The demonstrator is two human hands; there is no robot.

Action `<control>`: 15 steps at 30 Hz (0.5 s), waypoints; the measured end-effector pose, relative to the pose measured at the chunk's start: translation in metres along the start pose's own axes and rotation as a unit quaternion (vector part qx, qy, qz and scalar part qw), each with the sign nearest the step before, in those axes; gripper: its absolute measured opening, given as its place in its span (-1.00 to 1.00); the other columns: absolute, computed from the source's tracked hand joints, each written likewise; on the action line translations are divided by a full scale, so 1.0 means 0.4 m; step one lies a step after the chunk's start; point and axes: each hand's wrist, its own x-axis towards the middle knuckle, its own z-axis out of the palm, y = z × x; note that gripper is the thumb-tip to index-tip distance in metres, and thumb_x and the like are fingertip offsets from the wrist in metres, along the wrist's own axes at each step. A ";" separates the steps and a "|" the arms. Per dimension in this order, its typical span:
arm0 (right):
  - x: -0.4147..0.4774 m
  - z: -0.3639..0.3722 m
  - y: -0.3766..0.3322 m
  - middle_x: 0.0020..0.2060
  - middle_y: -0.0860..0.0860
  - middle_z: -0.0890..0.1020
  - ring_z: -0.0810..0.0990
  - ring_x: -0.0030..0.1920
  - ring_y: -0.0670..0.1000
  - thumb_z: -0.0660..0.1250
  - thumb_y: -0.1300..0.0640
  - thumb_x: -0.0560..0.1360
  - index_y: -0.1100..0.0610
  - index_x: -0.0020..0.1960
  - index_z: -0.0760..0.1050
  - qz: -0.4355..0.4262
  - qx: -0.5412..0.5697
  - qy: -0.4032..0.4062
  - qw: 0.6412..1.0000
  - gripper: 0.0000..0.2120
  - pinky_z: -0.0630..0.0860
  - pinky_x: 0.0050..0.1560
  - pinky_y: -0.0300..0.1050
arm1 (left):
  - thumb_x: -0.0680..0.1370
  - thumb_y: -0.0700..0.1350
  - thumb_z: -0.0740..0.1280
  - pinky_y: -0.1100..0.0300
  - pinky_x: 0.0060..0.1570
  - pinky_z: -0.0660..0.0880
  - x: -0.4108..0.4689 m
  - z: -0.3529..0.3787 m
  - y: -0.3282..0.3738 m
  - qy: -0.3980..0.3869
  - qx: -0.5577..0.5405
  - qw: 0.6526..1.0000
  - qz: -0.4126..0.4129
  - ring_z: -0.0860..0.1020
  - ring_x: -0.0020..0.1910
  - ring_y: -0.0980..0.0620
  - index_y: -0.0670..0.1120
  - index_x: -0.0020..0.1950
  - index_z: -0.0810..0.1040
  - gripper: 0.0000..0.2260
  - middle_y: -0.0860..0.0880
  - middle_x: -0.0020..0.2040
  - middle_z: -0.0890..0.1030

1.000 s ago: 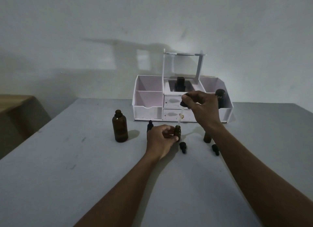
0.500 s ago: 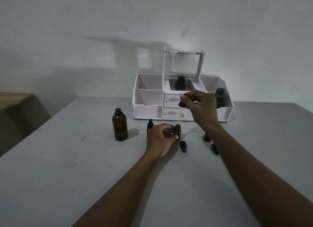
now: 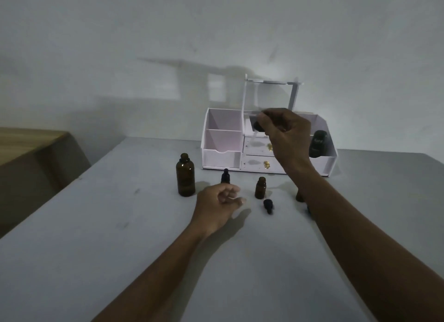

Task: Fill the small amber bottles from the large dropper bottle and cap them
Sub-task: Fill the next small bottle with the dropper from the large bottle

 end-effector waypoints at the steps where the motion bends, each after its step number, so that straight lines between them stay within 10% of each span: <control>1: -0.002 0.017 -0.012 -0.25 -0.13 0.70 0.71 -0.22 -0.19 0.45 0.17 0.51 0.09 0.00 0.64 -0.001 0.014 -0.008 1.000 -0.93 0.62 -0.08 -0.28 | 0.47 -0.08 0.47 0.46 -0.17 0.47 -0.011 -0.031 -0.011 0.008 0.001 1.000 -0.006 0.56 -0.06 0.26 -0.02 0.17 0.60 -0.72 0.11 0.03 0.62; 8: 0.003 0.154 -0.067 -0.17 -0.02 0.73 0.73 -0.14 -0.09 0.43 0.12 0.53 0.14 0.05 0.65 0.001 0.034 -0.071 0.997 -0.86 0.67 0.03 0.02 | 0.41 -0.10 0.54 0.45 -0.10 0.48 -0.052 -0.235 -0.093 0.188 0.007 0.980 -0.068 0.58 -0.20 0.30 -0.04 0.06 0.61 -0.74 0.09 -0.10 0.63; 15: 0.018 0.237 -0.065 -0.17 -0.10 0.73 0.72 -0.11 -0.10 0.44 0.07 0.51 0.07 0.03 0.66 0.009 0.011 -0.099 0.995 -0.87 0.65 0.07 0.04 | 0.34 -0.05 0.59 0.51 -0.28 0.41 0.001 -0.259 -0.105 0.183 -0.040 0.980 -0.070 0.56 -0.11 0.26 0.02 0.29 0.51 -0.45 0.10 0.09 0.58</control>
